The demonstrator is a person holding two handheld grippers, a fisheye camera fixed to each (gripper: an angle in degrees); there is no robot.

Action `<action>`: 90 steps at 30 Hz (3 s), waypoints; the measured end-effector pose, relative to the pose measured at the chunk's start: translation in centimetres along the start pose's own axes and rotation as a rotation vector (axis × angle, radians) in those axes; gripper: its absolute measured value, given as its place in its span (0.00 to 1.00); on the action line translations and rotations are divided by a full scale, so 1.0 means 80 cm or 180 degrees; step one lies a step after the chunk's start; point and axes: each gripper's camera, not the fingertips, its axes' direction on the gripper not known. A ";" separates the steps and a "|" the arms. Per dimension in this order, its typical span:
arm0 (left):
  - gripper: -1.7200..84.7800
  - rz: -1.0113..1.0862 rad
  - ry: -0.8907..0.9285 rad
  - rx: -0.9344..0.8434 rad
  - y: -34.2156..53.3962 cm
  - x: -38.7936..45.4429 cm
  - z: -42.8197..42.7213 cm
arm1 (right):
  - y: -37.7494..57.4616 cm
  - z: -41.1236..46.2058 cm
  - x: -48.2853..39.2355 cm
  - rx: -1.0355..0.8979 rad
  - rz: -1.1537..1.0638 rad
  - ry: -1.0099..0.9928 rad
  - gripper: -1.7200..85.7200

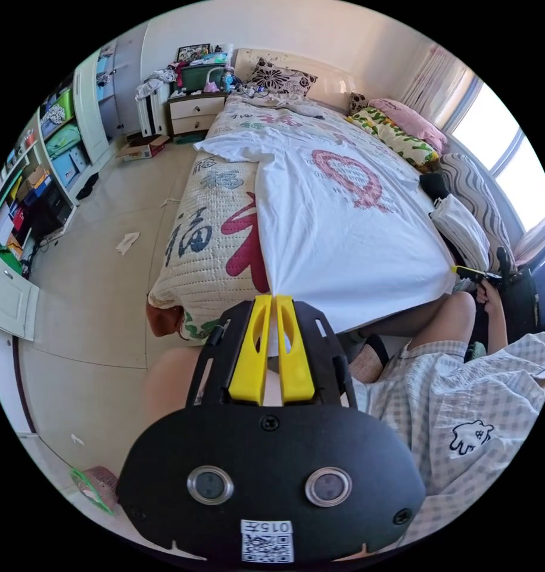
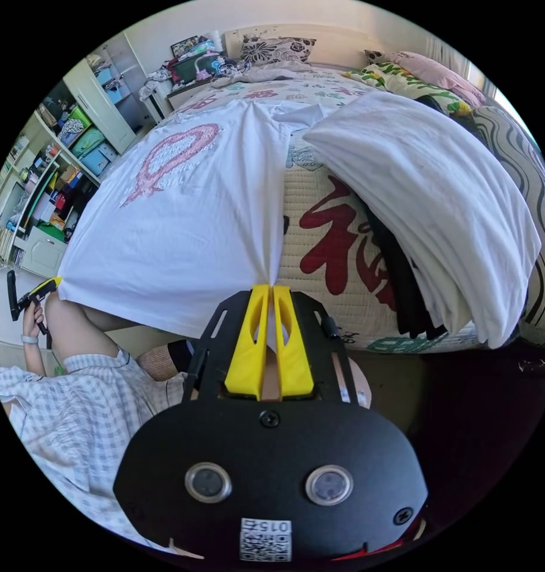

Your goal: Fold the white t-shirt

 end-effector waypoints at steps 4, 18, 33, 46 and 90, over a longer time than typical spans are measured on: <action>0.03 0.0023 -0.0187 -0.0217 -0.014 0.012 0.028 | -0.011 0.011 0.006 -0.0106 0.0010 -0.0028 0.03; 0.12 -0.0142 0.0031 0.0744 -0.077 -0.034 -0.088 | -0.060 -0.102 0.042 0.0894 -0.0065 -0.0576 0.10; 0.15 -0.0915 0.0130 0.0178 -0.394 -0.120 0.134 | -0.410 0.034 0.086 -0.0148 0.0857 0.0027 0.11; 0.05 -0.0122 -0.0604 0.0045 -0.422 -0.080 0.168 | -0.423 0.056 0.096 -0.0122 0.0814 0.0240 0.04; 0.02 0.0166 -0.0170 -0.0415 -0.104 0.105 0.132 | 0.005 0.023 0.001 -0.0256 -0.0166 -0.0333 0.02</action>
